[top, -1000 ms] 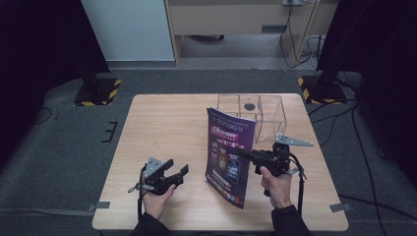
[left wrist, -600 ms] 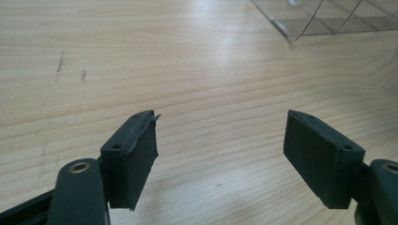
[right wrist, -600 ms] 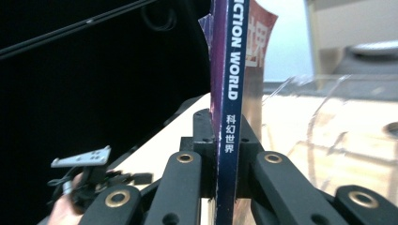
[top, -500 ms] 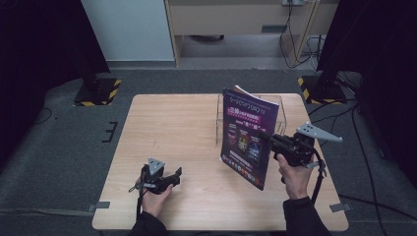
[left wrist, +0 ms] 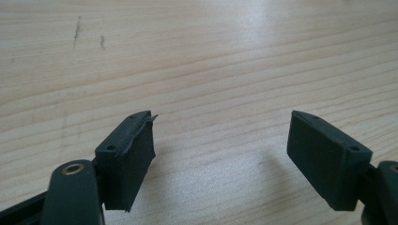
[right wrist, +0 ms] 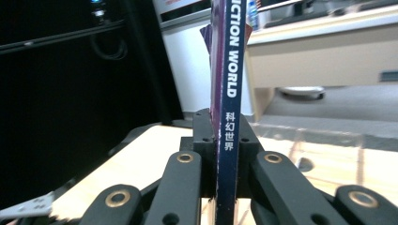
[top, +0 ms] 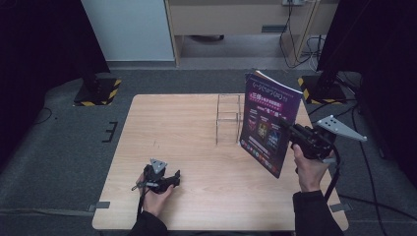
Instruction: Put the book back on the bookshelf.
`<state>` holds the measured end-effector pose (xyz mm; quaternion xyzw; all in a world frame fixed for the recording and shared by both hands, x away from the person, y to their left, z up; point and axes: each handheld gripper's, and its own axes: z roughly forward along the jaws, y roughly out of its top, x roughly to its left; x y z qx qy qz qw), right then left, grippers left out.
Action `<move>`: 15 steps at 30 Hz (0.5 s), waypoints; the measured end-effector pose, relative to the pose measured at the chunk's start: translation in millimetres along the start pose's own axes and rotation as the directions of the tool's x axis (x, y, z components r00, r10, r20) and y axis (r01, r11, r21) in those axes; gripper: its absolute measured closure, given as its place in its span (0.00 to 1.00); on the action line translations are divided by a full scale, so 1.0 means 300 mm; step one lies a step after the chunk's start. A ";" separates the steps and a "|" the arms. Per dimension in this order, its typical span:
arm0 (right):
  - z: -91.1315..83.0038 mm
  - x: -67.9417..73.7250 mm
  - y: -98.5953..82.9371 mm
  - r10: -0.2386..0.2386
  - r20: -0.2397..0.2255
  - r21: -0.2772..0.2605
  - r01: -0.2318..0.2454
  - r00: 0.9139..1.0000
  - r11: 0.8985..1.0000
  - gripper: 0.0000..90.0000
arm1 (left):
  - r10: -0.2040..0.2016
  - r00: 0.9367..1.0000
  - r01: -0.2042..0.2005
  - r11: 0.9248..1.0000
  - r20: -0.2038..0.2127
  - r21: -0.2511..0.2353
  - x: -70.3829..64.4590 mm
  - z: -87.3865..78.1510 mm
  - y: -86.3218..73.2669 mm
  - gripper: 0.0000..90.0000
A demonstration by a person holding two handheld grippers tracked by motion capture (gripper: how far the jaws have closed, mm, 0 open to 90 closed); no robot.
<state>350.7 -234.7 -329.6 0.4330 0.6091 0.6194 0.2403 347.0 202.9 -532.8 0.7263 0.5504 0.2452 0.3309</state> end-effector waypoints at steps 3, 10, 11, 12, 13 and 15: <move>-0.011 -0.015 0.013 -0.010 0.036 -0.017 0.011 0.999 1.000 0.94 | 0.002 1.000 -0.002 1.000 -0.006 0.013 -0.001 0.007 -0.001 0.25; -0.046 -0.049 0.041 -0.009 0.078 -0.046 0.012 0.997 0.999 0.94 | 0.006 1.000 -0.006 1.000 -0.020 0.027 -0.004 0.011 0.000 0.23; -0.052 -0.053 0.045 -0.012 0.084 -0.051 0.016 0.996 0.999 0.94 | 0.004 1.000 -0.004 1.000 -0.021 0.029 -0.003 0.011 0.000 0.23; -0.056 -0.055 0.049 -0.011 0.086 -0.055 0.016 0.996 0.998 0.94 | 0.001 1.000 -0.001 1.000 -0.022 0.030 -0.003 0.012 0.000 0.22; -0.060 -0.058 0.053 -0.015 0.092 -0.057 0.020 0.996 0.998 0.94 | 0.000 1.000 0.000 0.999 -0.024 0.032 -0.002 0.012 0.001 0.21; -0.067 -0.062 0.061 -0.021 0.105 -0.062 0.027 0.994 0.998 0.94 | -0.004 1.000 0.005 0.999 -0.028 0.034 -0.002 0.013 0.001 0.20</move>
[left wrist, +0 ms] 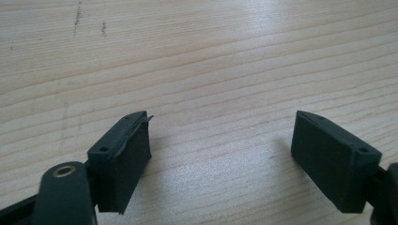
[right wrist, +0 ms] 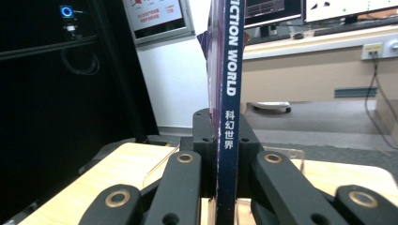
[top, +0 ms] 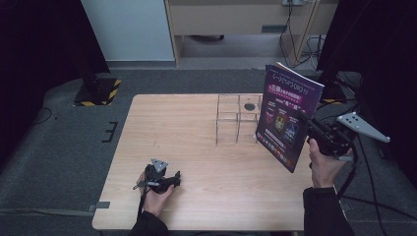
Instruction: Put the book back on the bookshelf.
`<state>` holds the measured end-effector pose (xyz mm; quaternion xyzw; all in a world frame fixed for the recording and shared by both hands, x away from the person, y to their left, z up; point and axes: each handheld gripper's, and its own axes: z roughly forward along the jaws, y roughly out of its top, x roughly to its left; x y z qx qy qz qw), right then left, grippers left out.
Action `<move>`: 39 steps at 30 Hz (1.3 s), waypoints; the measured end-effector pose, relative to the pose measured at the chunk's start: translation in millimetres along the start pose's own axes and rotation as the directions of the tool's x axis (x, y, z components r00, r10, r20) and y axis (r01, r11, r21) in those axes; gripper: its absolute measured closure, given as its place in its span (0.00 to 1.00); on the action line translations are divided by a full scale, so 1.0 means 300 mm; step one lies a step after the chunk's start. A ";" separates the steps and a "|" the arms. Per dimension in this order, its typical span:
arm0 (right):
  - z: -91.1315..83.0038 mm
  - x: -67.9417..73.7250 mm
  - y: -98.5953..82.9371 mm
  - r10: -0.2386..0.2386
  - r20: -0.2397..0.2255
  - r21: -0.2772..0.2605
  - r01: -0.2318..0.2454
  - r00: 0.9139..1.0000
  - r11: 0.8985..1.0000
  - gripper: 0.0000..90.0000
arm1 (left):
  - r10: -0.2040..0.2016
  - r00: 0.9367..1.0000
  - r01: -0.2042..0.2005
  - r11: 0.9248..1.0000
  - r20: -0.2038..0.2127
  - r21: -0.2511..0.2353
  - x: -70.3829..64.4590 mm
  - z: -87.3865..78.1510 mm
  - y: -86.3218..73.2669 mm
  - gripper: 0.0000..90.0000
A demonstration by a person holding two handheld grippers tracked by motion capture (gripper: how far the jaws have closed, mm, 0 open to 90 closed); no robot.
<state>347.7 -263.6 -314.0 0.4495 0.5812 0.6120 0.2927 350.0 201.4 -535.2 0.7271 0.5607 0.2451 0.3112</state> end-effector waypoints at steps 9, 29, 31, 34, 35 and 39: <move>0.005 -0.030 0.024 -0.015 0.051 -0.020 0.016 0.999 1.000 0.94 | -0.019 1.000 0.019 1.000 -0.013 0.012 0.004 0.005 0.002 0.13; 0.183 -0.115 -0.047 -0.044 0.167 -0.045 0.052 0.985 0.998 0.94 | -0.019 1.000 0.020 1.000 -0.017 0.015 0.004 0.006 0.003 0.11; 0.206 -0.121 -0.057 -0.057 0.180 -0.040 0.065 0.982 0.997 0.94 | -0.019 1.000 0.020 1.000 -0.017 0.015 0.004 0.006 0.003 0.11; 0.238 -0.129 -0.070 -0.061 0.194 -0.042 0.071 0.979 0.997 0.94 | -0.019 1.000 0.020 1.000 -0.017 0.015 0.004 0.006 0.003 0.11; 0.248 -0.131 -0.074 -0.061 0.199 -0.042 0.071 0.978 0.997 0.93 | -0.019 1.000 0.020 1.000 -0.017 0.015 0.004 0.006 0.003 0.11; 0.281 -0.144 -0.091 -0.058 0.207 -0.042 0.068 0.977 0.997 0.93 | -0.019 1.000 0.019 1.000 -0.017 0.015 0.004 0.006 0.003 0.11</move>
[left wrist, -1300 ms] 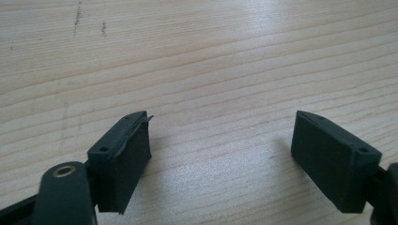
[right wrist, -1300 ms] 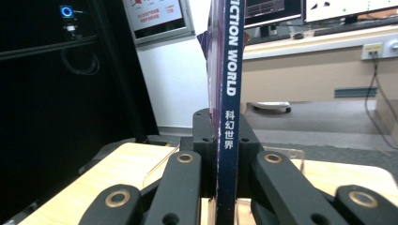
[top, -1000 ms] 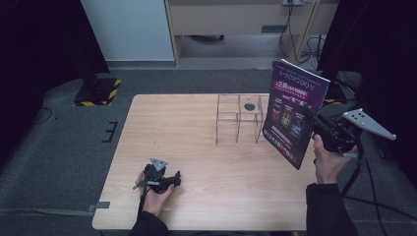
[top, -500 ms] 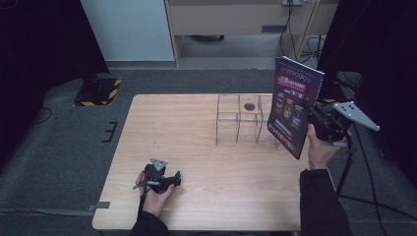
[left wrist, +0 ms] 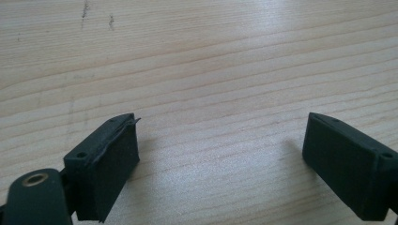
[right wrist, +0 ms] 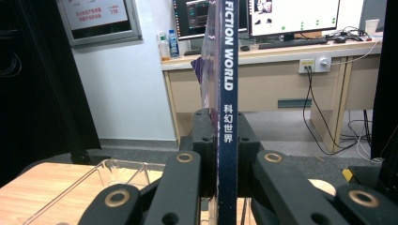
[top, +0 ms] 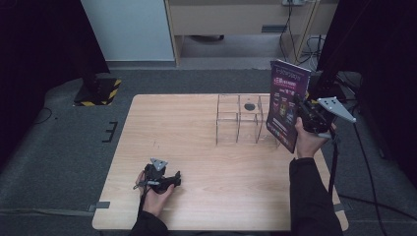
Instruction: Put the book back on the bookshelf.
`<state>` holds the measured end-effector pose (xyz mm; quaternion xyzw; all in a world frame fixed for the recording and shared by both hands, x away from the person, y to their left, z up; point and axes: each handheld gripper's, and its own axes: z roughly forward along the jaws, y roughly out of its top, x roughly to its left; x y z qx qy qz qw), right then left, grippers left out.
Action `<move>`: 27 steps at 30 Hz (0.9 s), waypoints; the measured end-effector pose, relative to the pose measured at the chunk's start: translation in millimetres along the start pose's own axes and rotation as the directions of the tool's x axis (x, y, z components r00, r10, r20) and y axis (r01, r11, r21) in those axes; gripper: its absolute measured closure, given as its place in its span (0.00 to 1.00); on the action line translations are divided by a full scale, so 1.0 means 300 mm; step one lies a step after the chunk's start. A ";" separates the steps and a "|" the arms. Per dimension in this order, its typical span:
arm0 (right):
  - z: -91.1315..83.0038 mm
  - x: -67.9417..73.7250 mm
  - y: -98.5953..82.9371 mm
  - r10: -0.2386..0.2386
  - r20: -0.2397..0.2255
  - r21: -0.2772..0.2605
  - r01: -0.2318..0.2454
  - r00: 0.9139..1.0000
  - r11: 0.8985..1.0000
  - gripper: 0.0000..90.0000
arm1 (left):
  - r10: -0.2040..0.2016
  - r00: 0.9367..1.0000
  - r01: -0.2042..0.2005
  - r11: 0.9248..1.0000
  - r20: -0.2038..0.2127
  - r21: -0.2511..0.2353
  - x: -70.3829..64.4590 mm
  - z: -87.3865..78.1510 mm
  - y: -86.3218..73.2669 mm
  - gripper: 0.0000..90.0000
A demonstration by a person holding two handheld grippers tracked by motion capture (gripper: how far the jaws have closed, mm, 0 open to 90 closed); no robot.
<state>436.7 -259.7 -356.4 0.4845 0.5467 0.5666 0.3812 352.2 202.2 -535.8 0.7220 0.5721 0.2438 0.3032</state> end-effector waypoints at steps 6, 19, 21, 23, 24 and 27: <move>0.033 -0.003 -0.038 -0.001 0.005 -0.003 0.001 1.000 1.000 0.93 | 0.000 1.000 0.000 1.000 0.000 0.000 0.000 0.000 0.000 0.11; 0.068 -0.015 -0.108 0.014 0.023 -0.004 -0.014 1.000 1.000 0.93 | 0.000 1.000 0.000 1.000 -0.001 0.000 0.000 0.000 0.000 0.11; 0.066 -0.013 -0.113 0.015 0.020 0.000 -0.015 1.000 1.000 0.93 | 0.000 1.000 0.000 1.000 -0.001 0.000 0.000 0.000 0.000 0.11; 0.063 -0.011 -0.121 0.008 0.017 0.003 -0.008 1.000 1.000 0.93 | 0.000 1.000 0.000 1.000 -0.001 0.000 0.000 0.000 0.000 0.11; 0.060 -0.010 -0.126 0.008 0.015 0.005 -0.008 1.000 1.000 0.93 | 0.000 1.000 0.000 1.000 -0.001 0.000 0.000 0.000 0.000 0.11; 0.046 -0.010 -0.137 0.010 0.008 -0.003 -0.010 1.000 1.000 0.93 | 0.000 1.000 0.000 1.000 -0.001 0.000 0.000 0.000 0.000 0.11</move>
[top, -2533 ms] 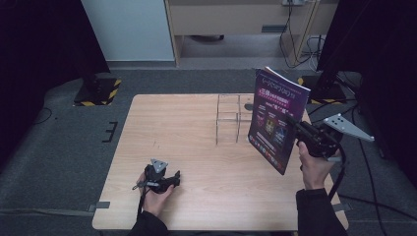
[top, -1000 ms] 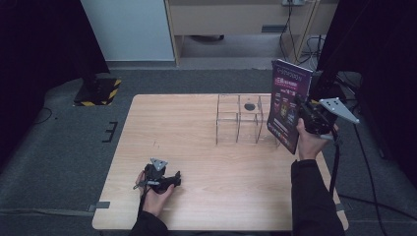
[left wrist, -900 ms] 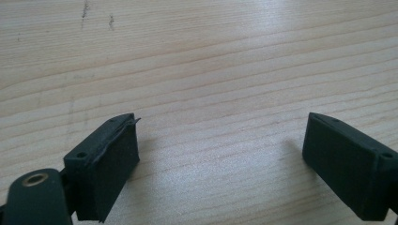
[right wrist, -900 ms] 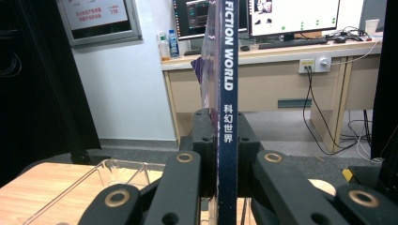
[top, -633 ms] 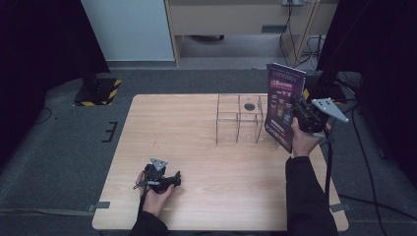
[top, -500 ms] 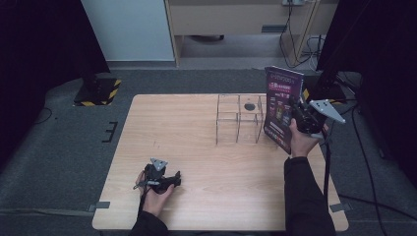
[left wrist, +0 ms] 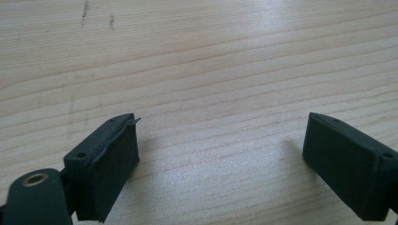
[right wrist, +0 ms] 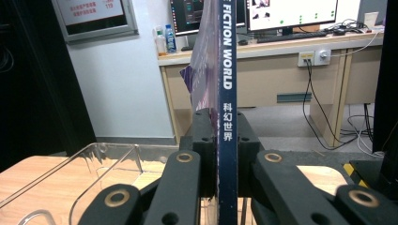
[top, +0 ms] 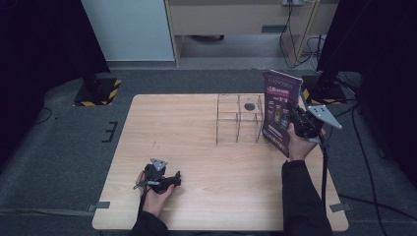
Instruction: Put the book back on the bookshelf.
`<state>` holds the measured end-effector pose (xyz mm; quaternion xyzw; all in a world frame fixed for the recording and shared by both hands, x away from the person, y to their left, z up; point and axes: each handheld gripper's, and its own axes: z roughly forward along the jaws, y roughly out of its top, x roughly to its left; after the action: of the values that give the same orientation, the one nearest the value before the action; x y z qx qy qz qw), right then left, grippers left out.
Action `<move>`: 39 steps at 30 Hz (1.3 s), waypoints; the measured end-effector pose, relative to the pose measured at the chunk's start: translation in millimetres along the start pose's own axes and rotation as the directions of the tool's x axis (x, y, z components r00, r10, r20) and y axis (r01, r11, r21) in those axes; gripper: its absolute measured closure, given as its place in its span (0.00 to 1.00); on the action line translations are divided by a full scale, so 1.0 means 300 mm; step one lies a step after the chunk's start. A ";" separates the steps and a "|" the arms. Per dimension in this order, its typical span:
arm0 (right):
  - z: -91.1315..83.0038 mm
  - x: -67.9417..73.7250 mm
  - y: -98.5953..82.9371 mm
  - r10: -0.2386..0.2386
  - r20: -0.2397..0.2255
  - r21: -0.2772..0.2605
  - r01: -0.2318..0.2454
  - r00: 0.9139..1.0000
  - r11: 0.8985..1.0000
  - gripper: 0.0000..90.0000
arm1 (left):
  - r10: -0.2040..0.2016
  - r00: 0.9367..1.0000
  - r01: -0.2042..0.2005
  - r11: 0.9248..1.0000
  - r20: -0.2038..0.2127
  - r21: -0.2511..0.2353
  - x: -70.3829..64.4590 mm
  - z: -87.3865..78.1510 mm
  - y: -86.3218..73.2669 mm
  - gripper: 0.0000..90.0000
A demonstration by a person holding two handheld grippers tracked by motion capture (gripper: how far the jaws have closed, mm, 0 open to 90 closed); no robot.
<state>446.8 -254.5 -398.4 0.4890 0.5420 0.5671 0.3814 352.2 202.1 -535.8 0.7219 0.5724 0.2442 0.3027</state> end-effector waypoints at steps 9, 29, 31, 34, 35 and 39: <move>-0.054 0.002 -0.017 -0.036 -0.017 0.031 0.037 0.999 0.999 0.92 | 0.000 1.000 0.000 1.000 -0.001 0.000 0.000 0.000 0.000 0.11; -0.221 -0.002 -0.065 -0.025 -0.023 0.179 0.029 0.999 0.984 0.90 | 0.002 1.000 -0.002 1.000 0.000 0.004 0.000 0.001 0.001 0.10; -0.236 0.000 -0.069 -0.023 -0.017 0.191 0.026 1.000 0.981 0.89 | 0.002 1.000 -0.002 1.000 0.000 0.004 0.000 0.001 0.001 0.10; -0.259 -0.003 -0.075 -0.010 -0.020 0.208 0.014 1.000 0.978 0.89 | 0.000 1.000 0.000 1.000 0.000 0.002 -0.001 0.001 0.001 0.10; -0.266 -0.003 -0.076 -0.009 -0.021 0.215 0.013 1.000 0.977 0.88 | 0.002 1.000 -0.002 1.000 0.000 0.004 0.000 0.001 0.001 0.10; -0.287 -0.002 -0.074 -0.026 -0.021 0.227 0.030 0.999 0.973 0.87 | 0.000 1.000 0.000 1.000 0.000 0.002 -0.001 0.001 0.001 0.10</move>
<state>361.5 -273.2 -414.7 0.5166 0.6135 0.5003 0.3262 352.6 201.8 -535.9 0.7224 0.5725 0.2436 0.3017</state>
